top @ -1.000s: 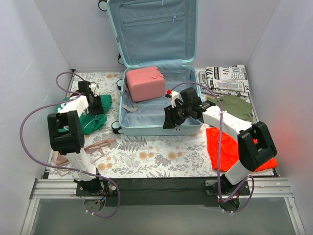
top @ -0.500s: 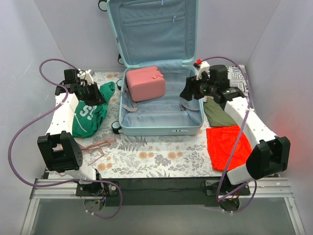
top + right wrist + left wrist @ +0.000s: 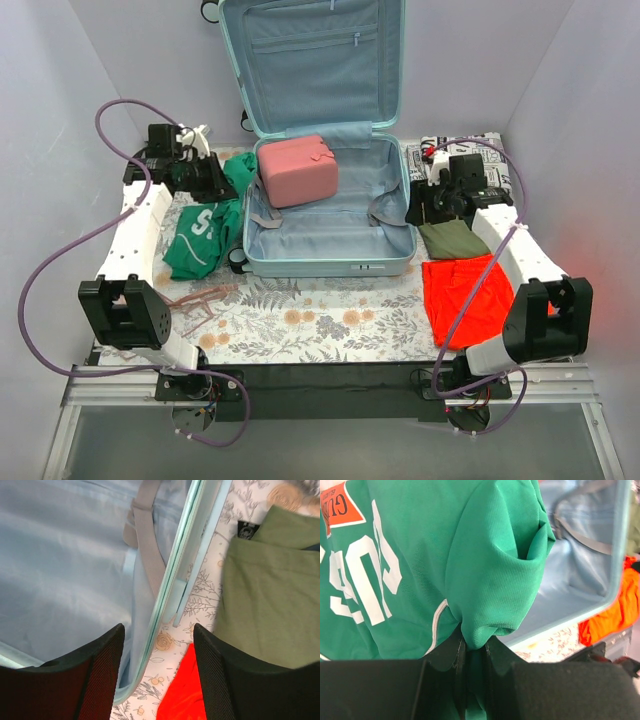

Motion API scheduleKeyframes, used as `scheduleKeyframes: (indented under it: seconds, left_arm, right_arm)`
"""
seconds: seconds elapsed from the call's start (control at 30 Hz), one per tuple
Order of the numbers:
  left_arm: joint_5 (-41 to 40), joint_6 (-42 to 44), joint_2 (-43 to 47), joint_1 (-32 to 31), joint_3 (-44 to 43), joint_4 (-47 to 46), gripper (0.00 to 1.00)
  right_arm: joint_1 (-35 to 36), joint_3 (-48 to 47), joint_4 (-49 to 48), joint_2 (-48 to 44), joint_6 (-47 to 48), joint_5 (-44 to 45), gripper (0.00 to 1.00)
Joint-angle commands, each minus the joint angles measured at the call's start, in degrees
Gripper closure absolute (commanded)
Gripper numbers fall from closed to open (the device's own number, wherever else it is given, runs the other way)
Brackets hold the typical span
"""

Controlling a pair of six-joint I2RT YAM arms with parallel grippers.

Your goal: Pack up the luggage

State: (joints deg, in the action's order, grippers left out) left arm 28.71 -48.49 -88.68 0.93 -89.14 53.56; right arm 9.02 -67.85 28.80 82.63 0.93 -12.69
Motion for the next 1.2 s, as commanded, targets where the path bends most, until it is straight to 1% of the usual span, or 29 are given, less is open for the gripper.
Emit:
scheduleKeyframes:
  seconds: [0.0, 0.13, 0.17, 0.23, 0.27, 0.3, 0.33, 0.37, 0.4, 0.43, 0.47, 0.53, 0.57, 0.6, 0.67, 0.73, 0.8, 0.93, 1.17]
  left_arm:
    - [1.26, -3.71, 1.24, -3.91, -4.80, -1.44, 1.00]
    - [0.91, -7.84, 0.35, -8.30, -6.48, -2.93, 1.00]
    - [0.65, -8.63, 0.35, -9.18, -6.31, -3.54, 1.00]
    - [1.43, -10.12, 0.79, -11.64, -5.17, -5.91, 1.00]
    - [1.70, -12.48, 0.88, -12.52, -4.73, -6.97, 1.00]
    - [1.88, -13.55, 1.14, -14.62, -4.29, -7.94, 1.00]
    - [1.44, -14.52, 1.32, -15.94, -3.68, -10.73, 1.00]
    - [0.22, -15.83, 1.23, -17.61, -3.58, -11.89, 1.00]
    - [-0.58, -16.72, 1.23, -20.67, -3.41, -13.21, 1.00]
    - [-1.63, -17.68, 0.62, -22.01, -3.14, -15.74, 1.00]
    - [-4.34, -18.82, 0.27, -23.33, -2.36, -16.99, 1.00]
    - [-7.42, -20.85, -1.56, -27.02, -1.74, -19.79, 1.00]
    - [-10.66, -21.64, -2.54, -28.16, -2.00, -20.25, 1.00]
    - [-11.65, -23.21, -3.50, -29.92, -2.26, -20.42, 1.00]
    - [-13.15, -25.15, -6.22, -31.24, -2.53, -21.91, 1.00]
    - [-15.25, -27.43, -7.99, -33.62, -2.70, -23.75, 1.00]
    - [-17.27, -28.15, -10.19, -35.98, -3.14, -25.16, 1.00]
    - [-18.86, -29.82, -13.70, -38.98, -4.01, -30.26, 1.00]
    - [-19.57, -32.10, -22.14, -42.76, -9.29, -32.37, 1.00]
  right_arm:
    - [-0.40, 0.71, -0.76, 2.96, 1.97, -2.25, 0.37]
    - [-0.40, 0.71, -0.85, 5.52, 1.98, -8.39, 0.54]
    - [-0.32, 0.71, -0.93, 5.79, 1.80, -9.10, 0.60]
    - [-0.31, 1.06, -1.28, 6.66, 1.18, -10.51, 0.68]
    - [-0.31, 1.23, -1.55, 7.01, 0.92, -11.82, 0.76]
    - [-0.23, 1.32, -1.64, 7.19, 0.74, -12.36, 0.79]
    - [-0.23, 1.32, -1.99, 7.54, 0.13, -12.88, 0.82]
    - [-0.05, 1.50, -2.08, 7.81, -0.05, -13.58, 0.87]
    - [0.04, 1.41, -2.25, 7.90, -0.22, -13.85, 0.91]
    - [0.04, 1.50, -2.69, 7.90, -0.57, -13.94, 0.94]
    - [0.30, 1.58, -2.95, 7.90, -0.58, -14.20, 0.97]
    - [0.21, 1.59, -3.39, 7.81, -0.58, -14.73, 0.99]
    - [0.30, 1.67, -3.48, 7.72, -0.58, -14.73, 0.99]
    - [0.30, 2.02, -3.66, 7.55, -0.58, -14.65, 0.99]
    - [0.30, 2.37, -3.92, 7.20, -0.58, -14.91, 0.99]
    - [0.30, 3.51, -4.45, 6.93, -2.24, -14.91, 0.99]
    - [0.30, 4.30, -4.89, 6.49, -2.51, -15.44, 0.99]
    - [0.30, 4.92, -5.33, 6.40, -2.69, -15.52, 0.99]
    - [0.30, 5.19, -6.30, 6.40, -3.39, -15.70, 0.99]
